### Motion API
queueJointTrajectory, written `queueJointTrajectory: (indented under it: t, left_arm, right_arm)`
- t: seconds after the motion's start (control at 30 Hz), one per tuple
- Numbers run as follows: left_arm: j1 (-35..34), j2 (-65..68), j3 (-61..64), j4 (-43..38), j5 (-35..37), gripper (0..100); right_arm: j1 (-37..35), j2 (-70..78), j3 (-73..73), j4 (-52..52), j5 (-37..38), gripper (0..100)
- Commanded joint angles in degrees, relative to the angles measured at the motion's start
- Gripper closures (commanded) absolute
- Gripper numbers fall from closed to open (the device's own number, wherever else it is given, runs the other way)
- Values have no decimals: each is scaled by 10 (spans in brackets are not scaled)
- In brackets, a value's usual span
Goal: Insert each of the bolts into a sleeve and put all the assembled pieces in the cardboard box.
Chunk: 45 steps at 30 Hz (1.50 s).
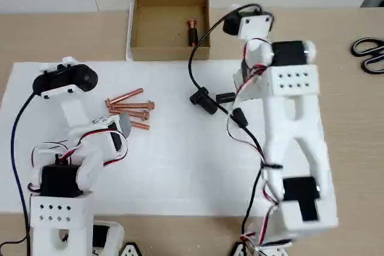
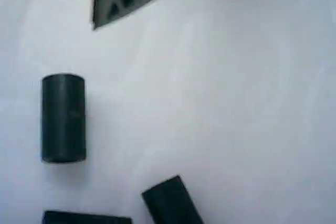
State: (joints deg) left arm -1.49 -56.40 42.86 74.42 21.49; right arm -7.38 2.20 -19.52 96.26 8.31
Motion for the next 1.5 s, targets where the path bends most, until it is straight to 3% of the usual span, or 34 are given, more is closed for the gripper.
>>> queueJointTrajectory:
  t: [0.0,0.37,0.87,1.1,1.47]
  left_arm:
    - [0,-7,-1,-10,-4,833]
    - [0,-7,-1,-10,-4,833]
    - [0,-7,-1,-10,-4,833]
    - [0,-7,22,-12,-4,833]
    - [0,-7,26,-12,-4,833]
  right_arm:
    - [19,-96,-21,5,7,797]
    - [68,-184,-18,3,7,797]
    - [-11,-182,178,-9,8,797]
    - [-22,-113,206,-57,52,797]
    - [-22,51,159,-102,51,798]
